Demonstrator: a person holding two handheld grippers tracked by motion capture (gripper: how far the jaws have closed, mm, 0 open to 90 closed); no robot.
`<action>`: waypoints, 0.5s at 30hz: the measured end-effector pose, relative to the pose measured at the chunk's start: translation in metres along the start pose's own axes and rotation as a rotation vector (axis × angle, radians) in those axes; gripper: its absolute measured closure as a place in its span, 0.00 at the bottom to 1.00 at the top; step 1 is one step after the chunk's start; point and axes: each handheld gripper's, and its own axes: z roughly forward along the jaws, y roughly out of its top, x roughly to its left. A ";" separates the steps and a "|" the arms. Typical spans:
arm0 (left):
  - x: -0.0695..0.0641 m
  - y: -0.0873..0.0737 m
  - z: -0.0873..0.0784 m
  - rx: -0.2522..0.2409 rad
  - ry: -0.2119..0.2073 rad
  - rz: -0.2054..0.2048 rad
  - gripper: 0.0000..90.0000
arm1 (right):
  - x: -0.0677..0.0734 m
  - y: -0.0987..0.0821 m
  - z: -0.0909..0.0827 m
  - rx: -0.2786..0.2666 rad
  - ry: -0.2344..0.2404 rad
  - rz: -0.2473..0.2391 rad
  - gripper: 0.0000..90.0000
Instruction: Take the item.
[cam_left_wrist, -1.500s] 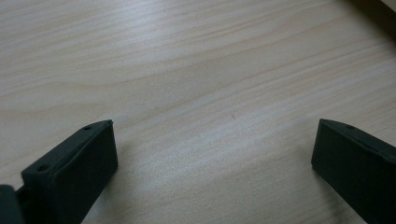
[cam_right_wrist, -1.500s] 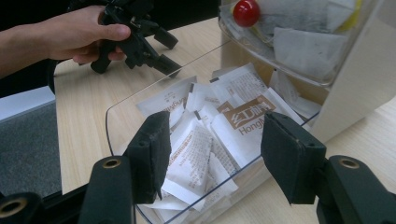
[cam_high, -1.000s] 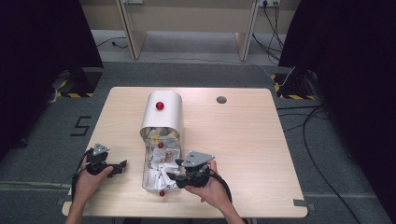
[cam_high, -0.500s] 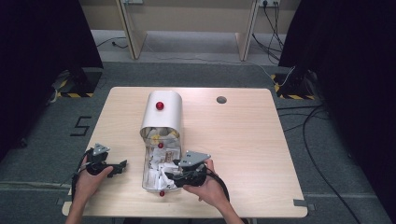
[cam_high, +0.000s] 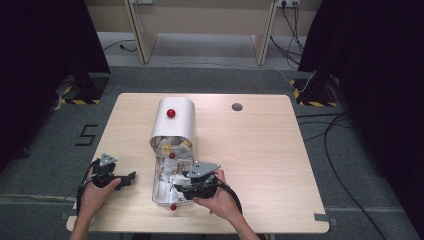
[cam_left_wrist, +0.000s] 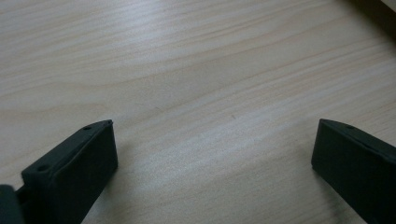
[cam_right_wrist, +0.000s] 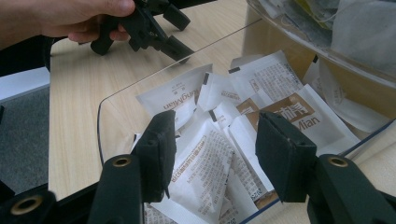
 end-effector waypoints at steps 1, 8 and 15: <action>0.000 0.000 0.000 0.000 0.000 0.000 0.00 | 0.000 0.000 0.001 0.002 0.000 -0.003 0.54; 0.000 0.000 0.000 0.000 0.000 0.000 0.00 | 0.000 -0.001 0.004 0.013 0.003 -0.003 0.55; 0.000 0.000 0.000 0.000 0.000 0.000 0.00 | -0.001 -0.002 0.006 0.024 0.004 -0.006 0.56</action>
